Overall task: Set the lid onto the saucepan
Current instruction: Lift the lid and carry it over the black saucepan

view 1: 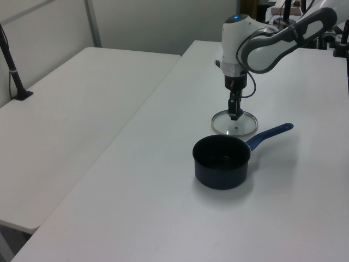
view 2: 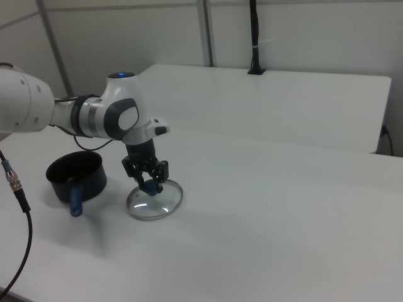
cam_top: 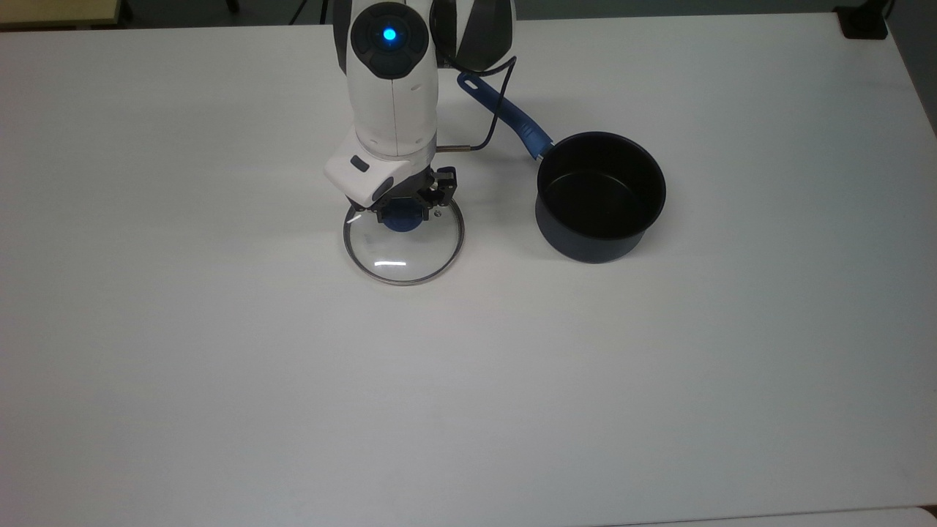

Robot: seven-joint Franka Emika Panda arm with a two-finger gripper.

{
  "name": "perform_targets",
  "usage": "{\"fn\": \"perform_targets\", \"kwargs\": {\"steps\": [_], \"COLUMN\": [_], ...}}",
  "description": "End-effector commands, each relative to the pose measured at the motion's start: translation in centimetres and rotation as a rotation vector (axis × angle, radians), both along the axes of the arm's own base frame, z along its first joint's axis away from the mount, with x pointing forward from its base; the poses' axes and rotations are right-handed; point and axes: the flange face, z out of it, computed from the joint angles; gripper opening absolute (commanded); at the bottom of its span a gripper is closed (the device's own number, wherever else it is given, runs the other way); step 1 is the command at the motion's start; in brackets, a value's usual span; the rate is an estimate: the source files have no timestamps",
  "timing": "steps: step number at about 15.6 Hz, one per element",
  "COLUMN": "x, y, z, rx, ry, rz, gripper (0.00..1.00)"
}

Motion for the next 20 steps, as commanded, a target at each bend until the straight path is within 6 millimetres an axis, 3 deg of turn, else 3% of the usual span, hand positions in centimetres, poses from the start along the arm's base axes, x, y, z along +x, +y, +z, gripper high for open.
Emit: {"fn": "perform_targets", "kwargs": {"steps": [1, 4, 5, 8, 10, 15, 20], "x": [-0.1, 1.2, 1.6, 0.9, -0.6, -2.8, -3.9], "y": [0.1, 0.3, 1.4, 6.2, 10.8, 18.3, 22.7], "z": [3.4, 7.8, 9.5, 12.5, 13.9, 13.9, 11.8], "rx": [-0.005, 0.000, 0.005, 0.004, 0.013, 0.024, 0.022], "ry": [-0.043, -0.048, -0.064, -0.053, -0.067, -0.077, -0.062], "rz": [0.001, -0.068, -0.094, -0.082, -0.030, -0.014, -0.007], "gripper": [0.41, 0.41, 0.41, 0.41, 0.41, 0.41, 0.42]}}
